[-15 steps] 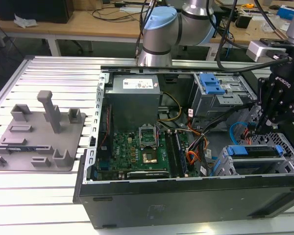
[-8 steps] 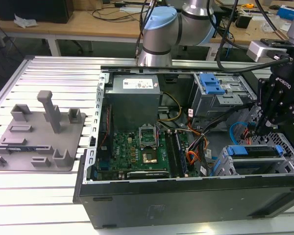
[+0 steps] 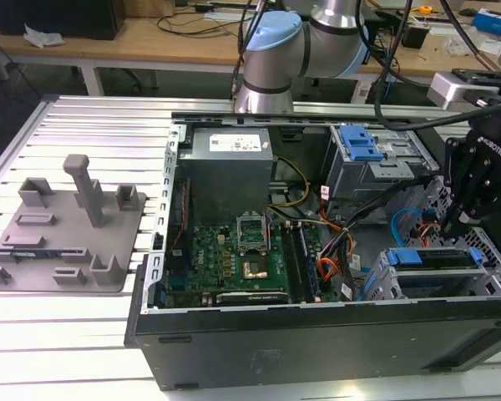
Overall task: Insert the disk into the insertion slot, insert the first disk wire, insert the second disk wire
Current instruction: 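Insert the first disk wire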
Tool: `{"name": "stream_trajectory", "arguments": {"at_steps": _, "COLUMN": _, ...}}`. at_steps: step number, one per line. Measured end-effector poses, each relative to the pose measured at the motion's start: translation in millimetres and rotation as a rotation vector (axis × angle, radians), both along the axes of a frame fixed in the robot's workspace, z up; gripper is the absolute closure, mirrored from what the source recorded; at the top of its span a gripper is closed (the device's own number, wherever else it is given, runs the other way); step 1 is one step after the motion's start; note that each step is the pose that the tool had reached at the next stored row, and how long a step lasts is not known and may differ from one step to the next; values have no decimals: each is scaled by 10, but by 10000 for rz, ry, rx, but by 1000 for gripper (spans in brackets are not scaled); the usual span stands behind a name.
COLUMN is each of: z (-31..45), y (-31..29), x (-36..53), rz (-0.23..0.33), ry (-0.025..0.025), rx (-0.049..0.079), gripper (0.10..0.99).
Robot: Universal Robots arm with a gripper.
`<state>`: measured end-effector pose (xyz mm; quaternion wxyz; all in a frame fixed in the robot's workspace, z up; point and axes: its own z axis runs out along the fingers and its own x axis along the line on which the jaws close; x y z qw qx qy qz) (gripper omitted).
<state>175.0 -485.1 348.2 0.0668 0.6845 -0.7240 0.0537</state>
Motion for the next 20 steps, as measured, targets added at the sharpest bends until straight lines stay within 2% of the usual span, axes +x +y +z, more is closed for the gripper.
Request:
{"name": "stream_trajectory", "arguments": {"at_steps": 4, "z": 39, "y": -111, "x": -22, "rz": 1, "ry": -28, "rx": -1, "gripper": 922}}
{"name": "stream_trajectory", "arguments": {"at_steps": 6, "z": 53, "y": -129, "x": -25, "rz": 1, "ry": -47, "rx": 10, "gripper": 922}}
{"name": "stream_trajectory", "arguments": {"at_steps": 7, "z": 59, "y": -131, "x": -26, "rz": 1, "ry": -73, "rx": 45, "gripper": 922}}
{"name": "stream_trajectory", "arguments": {"at_steps": 8, "z": 62, "y": -133, "x": -27, "rz": 1, "ry": -98, "rx": 100, "gripper": 922}}
{"name": "stream_trajectory", "arguments": {"at_steps": 9, "z": 65, "y": -136, "x": -27, "rz": 2, "ry": -120, "rx": 206, "gripper": 922}}
{"name": "stream_trajectory", "arguments": {"at_steps": 10, "z": 67, "y": -138, "x": -27, "rz": 2, "ry": -127, "rx": 279, "gripper": 922}}
{"name": "stream_trajectory", "arguments": {"at_steps": 16, "z": 72, "y": -214, "x": -29, "rz": -3, "ry": -128, "rx": 726, "gripper": 922}}
{"name": "stream_trajectory", "arguments": {"at_steps": 20, "z": 72, "y": -284, "x": -29, "rz": -3, "ry": -128, "rx": 794, "gripper": 922}}
